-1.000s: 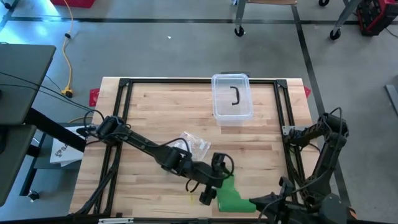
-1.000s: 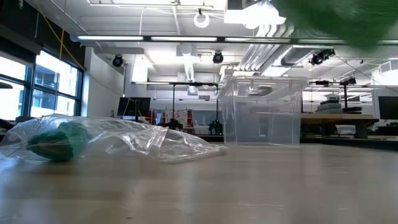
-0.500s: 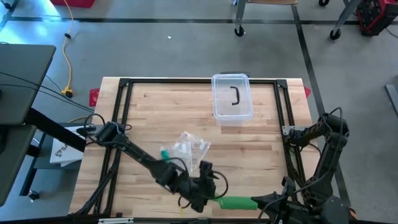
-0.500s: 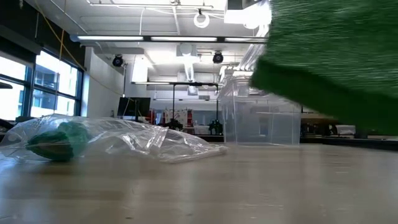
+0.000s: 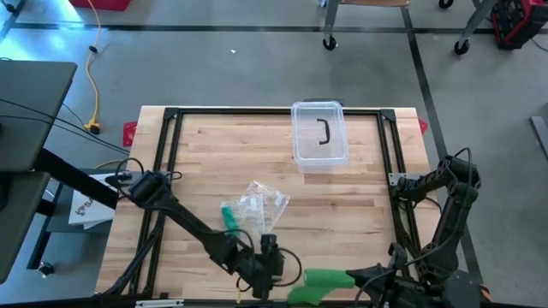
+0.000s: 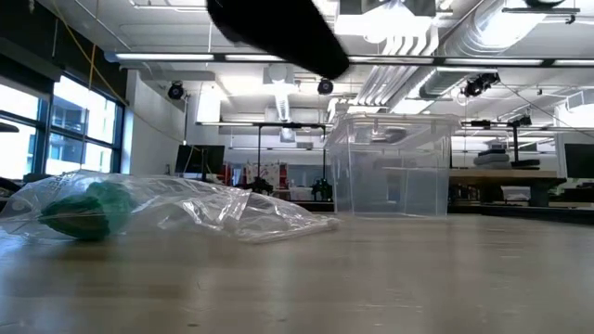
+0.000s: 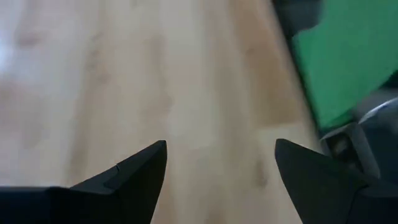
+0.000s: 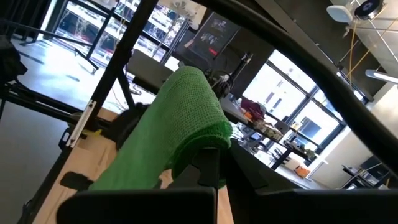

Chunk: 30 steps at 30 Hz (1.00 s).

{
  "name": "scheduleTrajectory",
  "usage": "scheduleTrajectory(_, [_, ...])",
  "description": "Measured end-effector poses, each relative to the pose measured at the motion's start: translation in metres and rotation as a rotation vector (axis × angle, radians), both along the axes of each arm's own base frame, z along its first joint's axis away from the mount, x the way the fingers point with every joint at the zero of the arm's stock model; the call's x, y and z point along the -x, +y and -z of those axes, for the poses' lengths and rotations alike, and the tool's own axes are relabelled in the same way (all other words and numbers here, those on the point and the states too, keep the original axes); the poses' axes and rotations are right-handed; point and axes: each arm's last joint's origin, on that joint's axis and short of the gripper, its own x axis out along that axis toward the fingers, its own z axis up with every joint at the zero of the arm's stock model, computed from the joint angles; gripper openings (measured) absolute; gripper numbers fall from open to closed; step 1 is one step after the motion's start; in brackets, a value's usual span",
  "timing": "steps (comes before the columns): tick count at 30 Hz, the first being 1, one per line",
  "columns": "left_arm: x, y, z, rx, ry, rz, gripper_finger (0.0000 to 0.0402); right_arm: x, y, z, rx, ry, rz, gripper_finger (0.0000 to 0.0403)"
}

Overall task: Roll bandage
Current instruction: Roll the green bandage

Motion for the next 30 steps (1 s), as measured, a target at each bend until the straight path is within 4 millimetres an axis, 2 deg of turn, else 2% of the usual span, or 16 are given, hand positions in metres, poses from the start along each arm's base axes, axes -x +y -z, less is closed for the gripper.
scheduleTrajectory(5, [-0.005, -0.003, 0.016, 0.26, -0.197, 0.09, 0.0294, 0.0, 0.0, 0.0, 0.007, 0.003, 0.008, 0.0])
scheduleTrajectory(10, [-0.001, -0.005, 0.021, 0.385, -0.261, 0.119, 0.0294, 0.0, -0.001, 0.0, 0.015, 0.008, 0.02, 0.0])
scheduleTrajectory(14, [0.006, -0.013, 0.021, 0.397, -0.268, 0.112, 0.0294, -0.004, -0.005, -0.001, 0.007, 0.02, 0.09, 0.0])
scheduleTrajectory(18, [0.009, -0.017, 0.02, 0.327, -0.334, 0.006, 0.0294, -0.006, -0.007, -0.001, 0.016, 0.025, 0.104, 0.0])
scheduleTrajectory(21, [0.006, -0.012, 0.021, 0.314, -0.353, -0.032, 0.0294, -0.008, -0.008, -0.002, 0.016, 0.024, 0.109, 0.0])
scheduleTrajectory(30, [-0.01, -0.001, 0.033, 0.415, -0.339, -0.035, 0.0294, -0.006, -0.012, -0.014, 0.007, -0.012, 0.066, 0.0])
